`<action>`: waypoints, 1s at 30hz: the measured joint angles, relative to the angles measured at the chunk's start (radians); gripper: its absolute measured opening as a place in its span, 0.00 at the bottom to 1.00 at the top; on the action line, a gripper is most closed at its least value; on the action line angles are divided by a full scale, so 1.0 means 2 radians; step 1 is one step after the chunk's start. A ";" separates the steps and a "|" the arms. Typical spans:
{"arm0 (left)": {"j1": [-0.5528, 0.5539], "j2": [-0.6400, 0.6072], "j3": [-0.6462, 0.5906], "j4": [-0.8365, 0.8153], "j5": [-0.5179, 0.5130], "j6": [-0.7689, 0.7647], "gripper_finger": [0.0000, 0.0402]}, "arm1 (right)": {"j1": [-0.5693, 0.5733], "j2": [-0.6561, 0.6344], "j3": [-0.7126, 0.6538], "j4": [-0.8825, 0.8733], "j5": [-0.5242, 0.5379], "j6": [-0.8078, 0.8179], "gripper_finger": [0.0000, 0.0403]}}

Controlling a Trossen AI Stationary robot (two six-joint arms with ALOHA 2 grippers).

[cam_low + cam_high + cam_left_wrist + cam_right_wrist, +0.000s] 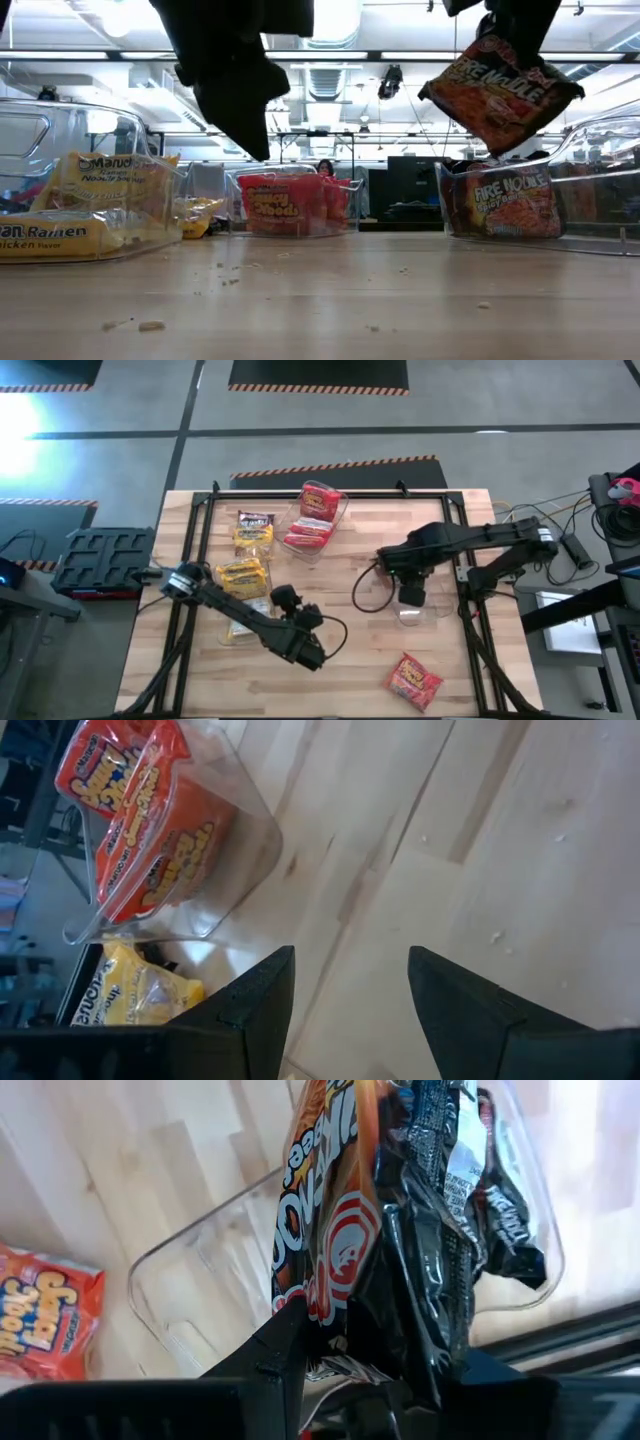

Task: Sort Maruchan noodles
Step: Put the bottom black pack noodle into the bottom right transparent bin

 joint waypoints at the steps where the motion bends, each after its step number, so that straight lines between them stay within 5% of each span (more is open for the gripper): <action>1: 0.002 0.000 -0.002 0.002 0.000 0.003 0.45 | 0.001 0.003 0.000 0.000 -0.001 -0.002 0.24; 14: 0.012 -0.001 -0.015 0.031 0.001 0.019 0.45 | 0.000 0.012 0.000 0.000 -0.009 -0.079 0.24; 21: 0.027 -0.001 -0.015 0.031 0.000 0.021 0.45 | -0.001 0.013 -0.005 0.000 0.060 -0.156 0.24; 30: 0.031 -0.002 -0.018 0.036 -0.011 0.027 0.45 | 0.007 0.012 -0.066 0.000 0.059 -0.159 0.24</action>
